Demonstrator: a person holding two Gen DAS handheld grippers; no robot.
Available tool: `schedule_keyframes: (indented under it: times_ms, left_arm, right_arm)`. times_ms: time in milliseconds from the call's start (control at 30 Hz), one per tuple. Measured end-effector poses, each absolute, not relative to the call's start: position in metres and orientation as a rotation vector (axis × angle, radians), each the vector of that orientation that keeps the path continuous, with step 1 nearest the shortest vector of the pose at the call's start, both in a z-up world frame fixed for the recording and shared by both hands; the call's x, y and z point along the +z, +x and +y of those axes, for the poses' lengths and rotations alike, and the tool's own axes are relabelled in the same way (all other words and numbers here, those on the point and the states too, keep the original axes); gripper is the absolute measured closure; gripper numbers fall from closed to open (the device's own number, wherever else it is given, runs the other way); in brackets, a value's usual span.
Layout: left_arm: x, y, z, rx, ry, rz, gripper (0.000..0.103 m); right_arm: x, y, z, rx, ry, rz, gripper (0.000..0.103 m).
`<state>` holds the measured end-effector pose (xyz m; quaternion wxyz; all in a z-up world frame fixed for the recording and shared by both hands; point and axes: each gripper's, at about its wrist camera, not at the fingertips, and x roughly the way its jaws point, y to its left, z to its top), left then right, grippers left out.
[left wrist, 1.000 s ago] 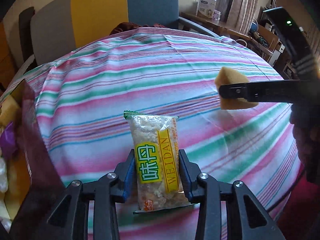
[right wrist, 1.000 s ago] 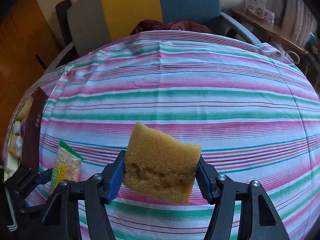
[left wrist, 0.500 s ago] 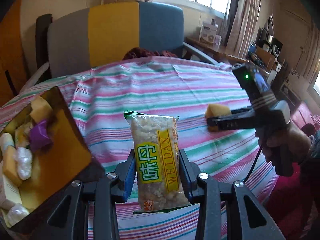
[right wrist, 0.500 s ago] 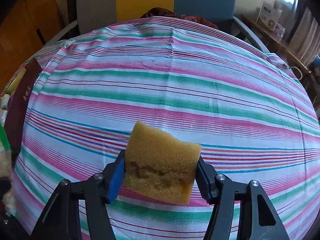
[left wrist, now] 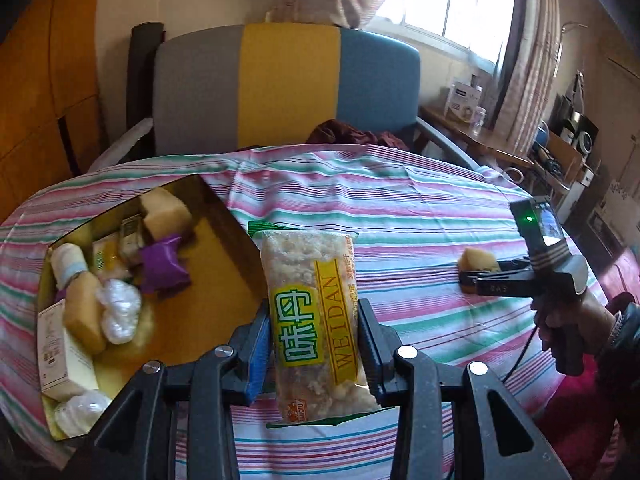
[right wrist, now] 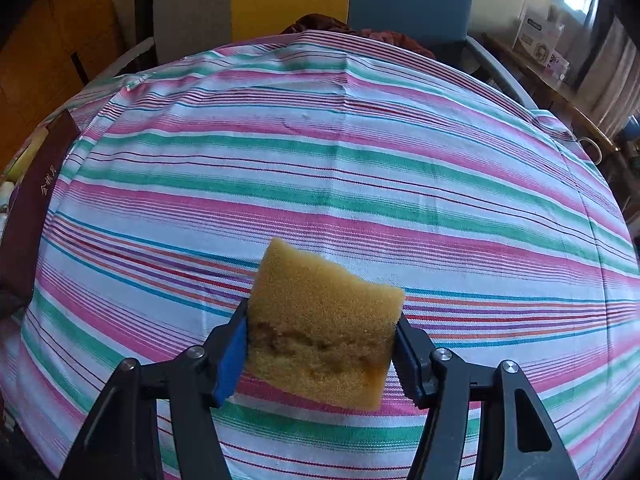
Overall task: Organize objects
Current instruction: 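Carry the WEIDAN packet into the gold tray and open the left gripper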
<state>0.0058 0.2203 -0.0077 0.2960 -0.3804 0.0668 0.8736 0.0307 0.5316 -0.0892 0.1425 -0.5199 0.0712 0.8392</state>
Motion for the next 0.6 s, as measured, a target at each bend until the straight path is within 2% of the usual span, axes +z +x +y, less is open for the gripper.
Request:
schedule_keyframes:
  times_ms: [400,600]
  left_arm:
    - [-0.012,-0.030,0.154,2.465,-1.088,0.050,0.064]
    - [-0.032,-0.059,0.111,2.536,-1.175,0.006,0.064]
  right_arm:
    - [-0.090,0.032,0.532,2.420,-1.496,0.193,0.039]
    - [-0.090,0.032,0.531,2.416,-1.496,0.177,0.039]
